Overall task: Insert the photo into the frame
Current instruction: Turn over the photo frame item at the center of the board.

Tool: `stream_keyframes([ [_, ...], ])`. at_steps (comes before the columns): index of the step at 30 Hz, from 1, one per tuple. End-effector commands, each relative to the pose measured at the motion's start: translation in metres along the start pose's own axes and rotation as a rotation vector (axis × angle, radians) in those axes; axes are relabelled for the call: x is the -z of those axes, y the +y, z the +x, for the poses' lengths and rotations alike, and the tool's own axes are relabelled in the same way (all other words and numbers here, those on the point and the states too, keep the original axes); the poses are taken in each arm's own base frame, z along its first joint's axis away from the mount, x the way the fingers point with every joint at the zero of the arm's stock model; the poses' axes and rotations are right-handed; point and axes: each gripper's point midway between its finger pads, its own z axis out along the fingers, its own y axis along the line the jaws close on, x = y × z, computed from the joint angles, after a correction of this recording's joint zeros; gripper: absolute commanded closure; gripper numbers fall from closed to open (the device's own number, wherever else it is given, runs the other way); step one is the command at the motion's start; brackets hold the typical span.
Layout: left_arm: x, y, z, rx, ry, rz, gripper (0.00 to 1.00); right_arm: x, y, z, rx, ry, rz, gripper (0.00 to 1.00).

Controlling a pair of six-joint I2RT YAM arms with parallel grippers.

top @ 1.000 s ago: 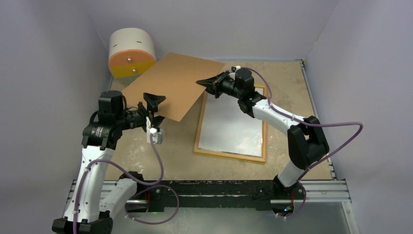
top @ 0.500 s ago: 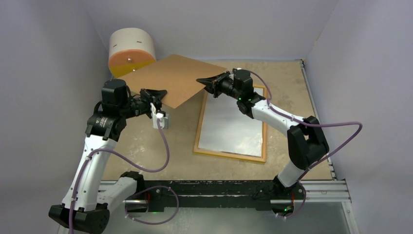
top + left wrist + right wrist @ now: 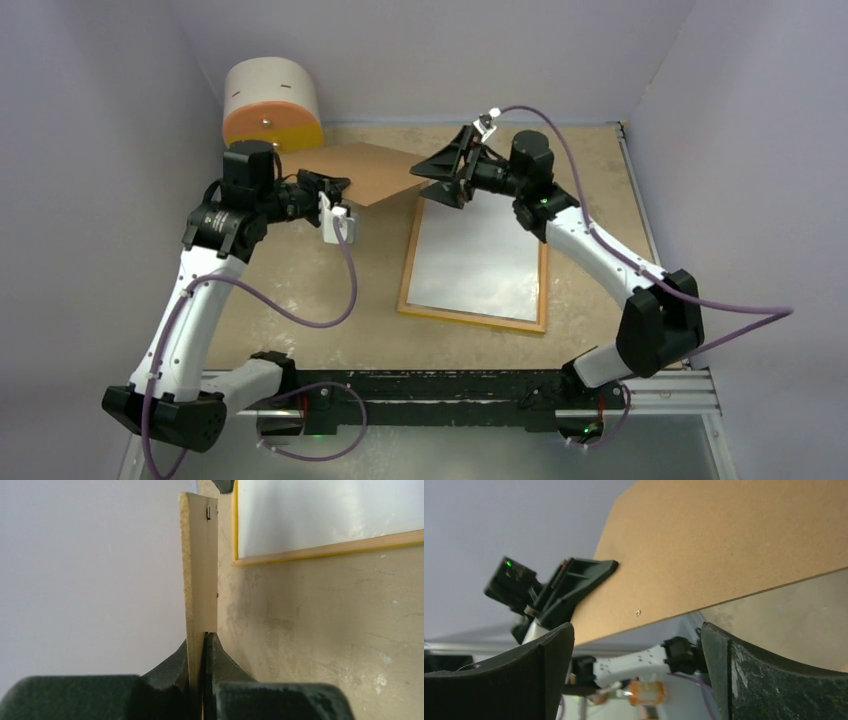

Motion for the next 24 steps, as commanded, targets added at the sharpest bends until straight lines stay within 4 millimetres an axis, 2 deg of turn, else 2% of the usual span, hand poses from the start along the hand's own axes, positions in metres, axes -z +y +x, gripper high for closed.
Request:
stream_keyframes([
  [1, 0.014, 0.036, -0.028, -0.065, -0.052, -0.026, 1.00, 0.036, 0.010, 0.022, 0.576, 0.202, 0.060, 0.01],
  [5, 0.013, 0.028, -0.028, -0.045, -0.053, 0.036, 1.00, 0.062, -0.002, -0.017, 1.034, 0.078, 0.293, 0.01],
  [9, 0.014, 0.023, -0.030, -0.019, -0.053, 0.086, 1.00, 0.072, 0.002, -0.025, 1.410, -0.008, 0.226, 0.01],
  [11, 0.016, 0.021, -0.031, -0.014, -0.050, 0.101, 1.00, 0.074, 0.005, -0.024, 1.520, -0.042, 0.179, 0.01],
  [14, 0.018, 0.018, -0.031, -0.014, -0.046, 0.119, 1.00, 0.067, 0.014, -0.010, 1.619, 0.009, 0.047, 0.01],
  [17, 0.019, 0.017, -0.034, -0.008, -0.050, 0.128, 1.00, 0.057, 0.013, 0.004, 1.646, 0.078, -0.044, 0.01],
  [24, 0.022, 0.017, -0.037, -0.015, -0.054, 0.128, 1.00, 0.007, -0.005, 0.048, 1.748, 0.211, -0.094, 0.01],
])
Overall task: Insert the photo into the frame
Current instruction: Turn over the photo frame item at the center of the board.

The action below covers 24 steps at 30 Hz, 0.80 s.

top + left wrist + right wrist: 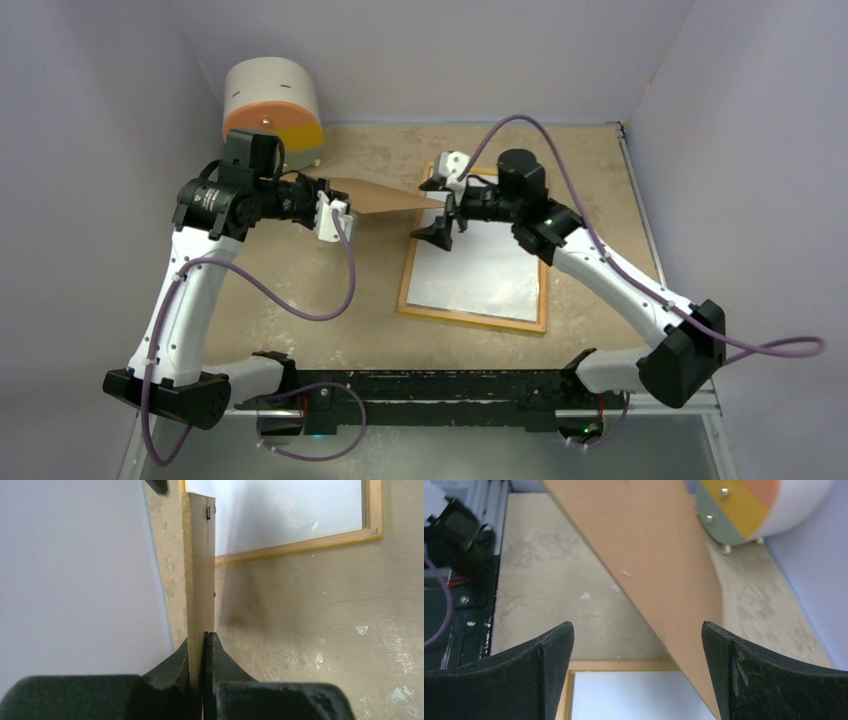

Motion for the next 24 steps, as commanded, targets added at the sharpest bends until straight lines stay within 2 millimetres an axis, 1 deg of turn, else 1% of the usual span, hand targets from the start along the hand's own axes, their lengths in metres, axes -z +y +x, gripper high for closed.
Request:
stream_keyframes([
  [1, 0.015, 0.027, -0.025, -0.150, -0.042, -0.089, 1.00, -0.029, 0.018, -0.016, 0.174, -0.022, -0.053, 0.02],
  [3, 0.017, 0.027, -0.026, -0.152, -0.041, -0.092, 1.00, -0.037, 0.013, -0.012, 0.176, -0.015, -0.034, 0.04],
  [6, 0.019, 0.026, -0.028, -0.155, -0.043, -0.091, 1.00, -0.046, -0.001, -0.006, 0.189, -0.008, 0.023, 0.09],
  [8, 0.020, 0.025, -0.029, -0.157, -0.043, -0.091, 1.00, -0.051, -0.011, -0.001, 0.198, 0.004, 0.065, 0.15],
  [10, 0.021, 0.026, -0.031, -0.161, -0.043, -0.093, 1.00, -0.056, -0.016, 0.002, 0.206, 0.003, 0.085, 0.23],
  [12, 0.024, 0.028, -0.033, -0.166, -0.044, -0.098, 1.00, -0.061, -0.021, 0.002, 0.215, -0.006, 0.102, 0.35],
  [13, 0.025, 0.029, -0.034, -0.168, -0.045, -0.100, 1.00, -0.063, -0.024, 0.002, 0.222, -0.009, 0.110, 0.44],
  [16, 0.027, 0.032, -0.036, -0.169, -0.047, -0.108, 1.00, -0.070, -0.031, 0.004, 0.237, -0.014, 0.126, 0.74],
  [19, 0.029, 0.037, -0.038, -0.175, -0.045, -0.125, 1.00, -0.071, -0.039, -0.002, 0.235, -0.039, 0.171, 0.93],
  [21, 0.032, 0.044, -0.040, -0.164, -0.047, -0.168, 0.99, -0.068, -0.043, -0.011, 0.227, -0.070, 0.206, 1.00],
  [22, 0.032, 0.046, -0.040, -0.156, -0.048, -0.191, 0.78, -0.066, -0.044, -0.016, 0.219, -0.092, 0.216, 1.00],
  [23, 0.034, 0.051, -0.041, -0.150, -0.051, -0.227, 0.61, -0.064, -0.043, -0.023, 0.203, -0.117, 0.221, 1.00],
  [24, 0.037, 0.057, -0.043, -0.153, -0.056, -0.266, 0.54, -0.062, -0.041, -0.029, 0.183, -0.142, 0.220, 1.00],
])
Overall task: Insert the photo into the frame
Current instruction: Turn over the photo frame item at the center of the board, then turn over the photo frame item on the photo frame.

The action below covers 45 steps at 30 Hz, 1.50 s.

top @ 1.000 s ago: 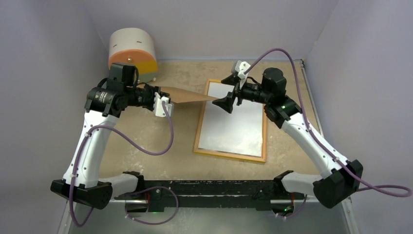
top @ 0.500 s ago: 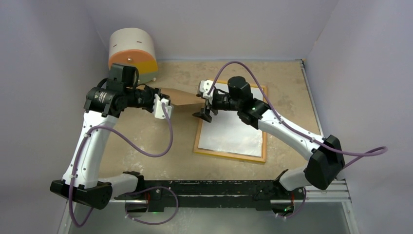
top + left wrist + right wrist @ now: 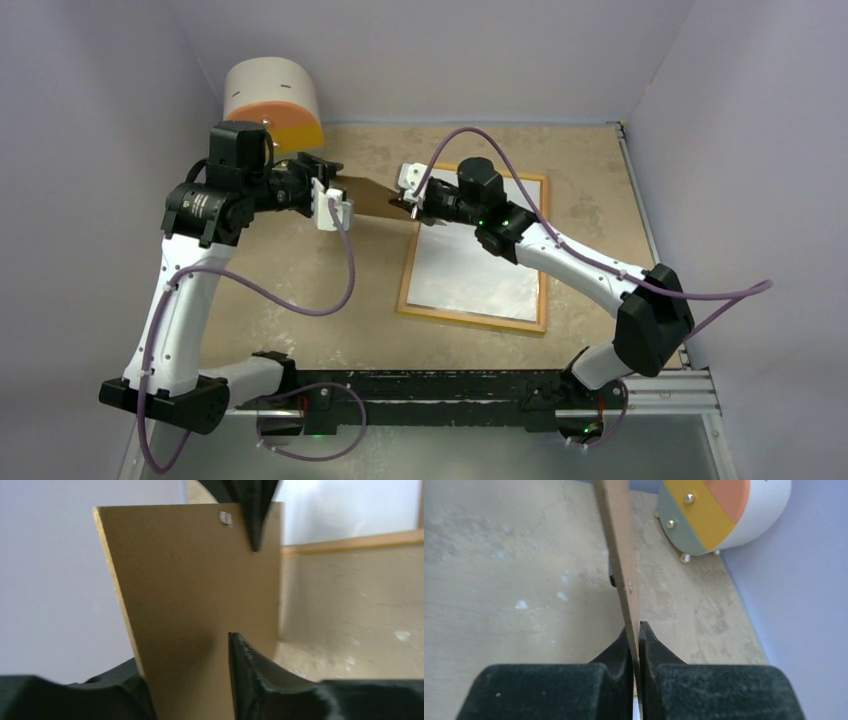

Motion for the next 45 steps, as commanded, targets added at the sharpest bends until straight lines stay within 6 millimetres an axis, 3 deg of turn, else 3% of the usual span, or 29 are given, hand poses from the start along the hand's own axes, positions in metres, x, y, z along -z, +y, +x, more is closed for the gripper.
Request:
stream_keyframes([
  [1, 0.021, 0.044, -0.038, -0.139, -0.098, -0.229, 0.50, 0.015, -0.035, -0.060, -0.117, -0.188, 0.155, 1.00],
  [2, 0.024, 0.049, -0.041, -0.135, -0.105, -0.263, 0.43, 0.018, -0.038, -0.066, -0.147, -0.210, 0.169, 1.00],
  [3, 0.027, 0.055, -0.043, -0.125, -0.110, -0.297, 0.27, 0.020, -0.039, -0.072, -0.176, -0.227, 0.174, 1.00],
  [4, 0.030, 0.062, -0.044, -0.110, -0.114, -0.330, 0.22, 0.023, -0.042, -0.076, -0.214, -0.242, 0.176, 1.00],
  [11, 0.064, 0.124, -0.053, 0.058, -0.139, -0.617, 0.14, 0.058, -0.073, -0.076, -0.632, -0.288, 0.090, 1.00],
  [14, 0.065, 0.134, -0.048, 0.164, -0.139, -0.650, 0.12, 0.071, -0.080, -0.072, -0.748, -0.291, 0.054, 1.00],
  [18, 0.051, 0.132, -0.027, 0.281, -0.090, -0.618, 0.10, 0.089, -0.090, -0.063, -0.929, -0.277, -0.023, 1.00],
  [26, 0.013, 0.113, 0.050, 0.508, 0.074, -0.528, 0.07, 0.145, -0.107, -0.028, -1.317, -0.322, -0.074, 1.00],
  [29, 0.011, 0.108, 0.076, 0.583, 0.080, -0.538, 0.06, 0.158, -0.100, -0.002, -1.476, -0.300, -0.056, 1.00],
  [32, 0.005, 0.099, 0.089, 0.614, 0.073, -0.524, 0.06, 0.175, -0.099, 0.031, -1.544, -0.270, 0.071, 1.00],
  [36, -0.022, 0.071, 0.110, 0.634, 0.100, -0.424, 0.05, 0.201, -0.093, 0.078, -1.654, -0.183, 0.239, 1.00],
  [41, -0.065, 0.027, 0.147, 0.707, 0.151, -0.276, 0.04, 0.230, -0.081, 0.109, -1.735, -0.191, 0.365, 1.00],
  [45, -0.095, 0.002, 0.164, 0.766, 0.161, -0.171, 0.03, 0.252, -0.072, 0.133, -1.768, -0.206, 0.459, 1.00],
])
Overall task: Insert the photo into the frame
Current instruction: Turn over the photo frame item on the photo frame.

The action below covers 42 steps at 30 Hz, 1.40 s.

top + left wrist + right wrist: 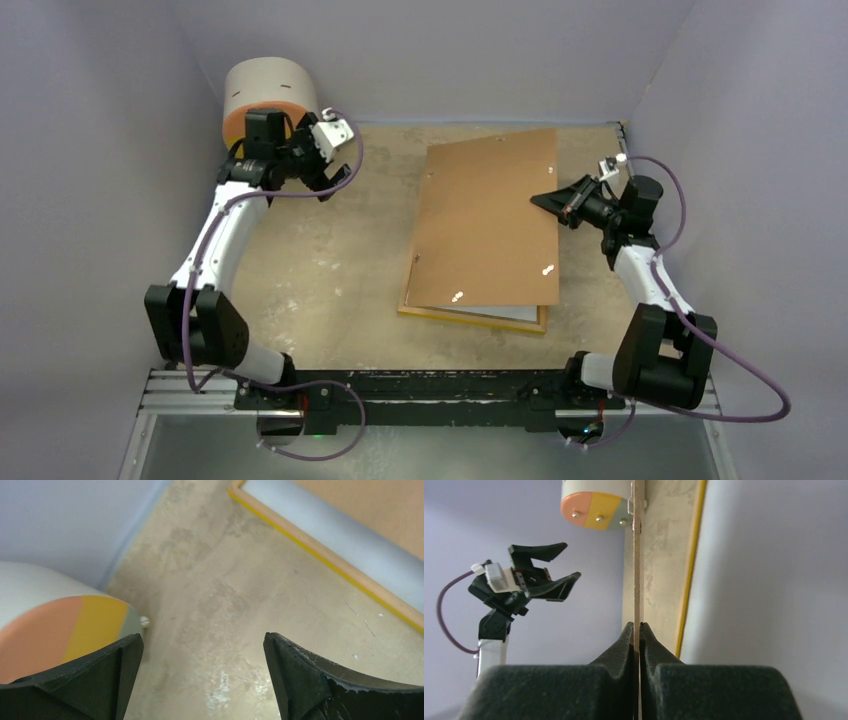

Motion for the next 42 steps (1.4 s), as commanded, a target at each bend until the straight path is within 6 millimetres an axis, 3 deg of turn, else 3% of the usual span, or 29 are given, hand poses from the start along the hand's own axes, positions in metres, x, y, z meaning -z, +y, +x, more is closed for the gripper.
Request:
stream_keyframes([
  [1, -0.029, -0.023, 0.026, 0.017, 0.033, 0.118, 0.03, 0.018, -0.016, 0.002, -0.028, -0.039, 0.029, 1.00],
  [5, -0.052, -0.056, 0.046, 0.008, 0.100, 0.239, 0.02, 0.017, -0.030, -0.002, -0.002, -0.046, 0.063, 1.00],
  [8, -0.065, -0.069, 0.057, 0.022, 0.130, 0.292, 0.02, 0.014, -0.037, -0.011, 0.048, -0.059, 0.090, 1.00],
  [15, -0.074, -0.075, 0.073, 0.024, 0.156, 0.319, 0.01, 0.006, -0.048, -0.030, 0.079, -0.090, 0.118, 1.00],
  [22, -0.081, -0.084, 0.103, 0.037, 0.270, 0.342, 0.00, -0.006, -0.051, -0.037, 0.063, -0.102, 0.061, 1.00],
  [34, -0.081, -0.092, 0.117, 0.035, 0.298, 0.359, 0.00, -0.033, -0.051, -0.014, 0.004, 0.045, -0.017, 1.00],
  [42, -0.080, -0.093, 0.117, 0.038, 0.299, 0.360, 0.00, -0.035, -0.062, -0.012, 0.001, 0.046, 0.028, 1.00],
])
